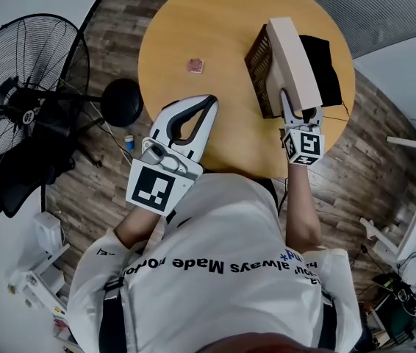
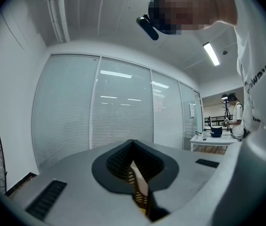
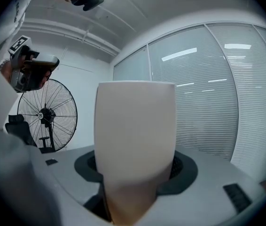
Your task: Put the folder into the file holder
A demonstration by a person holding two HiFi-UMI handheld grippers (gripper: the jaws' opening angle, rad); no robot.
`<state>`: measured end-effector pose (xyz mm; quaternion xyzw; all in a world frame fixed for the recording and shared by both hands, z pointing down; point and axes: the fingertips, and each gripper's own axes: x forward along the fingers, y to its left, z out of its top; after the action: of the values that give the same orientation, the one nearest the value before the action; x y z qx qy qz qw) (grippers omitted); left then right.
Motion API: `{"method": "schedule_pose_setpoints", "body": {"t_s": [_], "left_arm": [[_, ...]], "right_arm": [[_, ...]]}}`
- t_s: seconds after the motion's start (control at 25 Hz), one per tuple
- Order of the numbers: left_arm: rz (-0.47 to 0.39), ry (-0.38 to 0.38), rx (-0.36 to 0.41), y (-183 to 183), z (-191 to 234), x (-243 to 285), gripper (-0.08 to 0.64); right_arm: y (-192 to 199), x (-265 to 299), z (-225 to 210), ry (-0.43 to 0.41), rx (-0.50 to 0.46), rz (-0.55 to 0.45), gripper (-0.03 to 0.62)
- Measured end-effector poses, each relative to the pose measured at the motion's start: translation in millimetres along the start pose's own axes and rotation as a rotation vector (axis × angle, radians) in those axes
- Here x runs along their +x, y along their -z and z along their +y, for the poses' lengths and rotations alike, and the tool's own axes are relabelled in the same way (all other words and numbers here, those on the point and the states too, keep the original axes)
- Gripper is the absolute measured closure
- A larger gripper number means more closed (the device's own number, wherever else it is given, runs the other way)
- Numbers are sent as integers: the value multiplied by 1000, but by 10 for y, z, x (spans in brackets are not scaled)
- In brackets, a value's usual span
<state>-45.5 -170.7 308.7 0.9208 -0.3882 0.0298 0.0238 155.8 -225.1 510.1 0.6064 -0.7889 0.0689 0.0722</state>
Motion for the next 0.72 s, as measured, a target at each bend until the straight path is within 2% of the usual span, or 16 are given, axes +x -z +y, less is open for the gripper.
{"method": "schedule_pose_setpoints", "body": {"t_s": [0.72], "left_arm": [[-2, -9, 2, 1, -36, -40, 535]], "right_arm": [[179, 21, 17, -8, -1, 48, 305]]}}
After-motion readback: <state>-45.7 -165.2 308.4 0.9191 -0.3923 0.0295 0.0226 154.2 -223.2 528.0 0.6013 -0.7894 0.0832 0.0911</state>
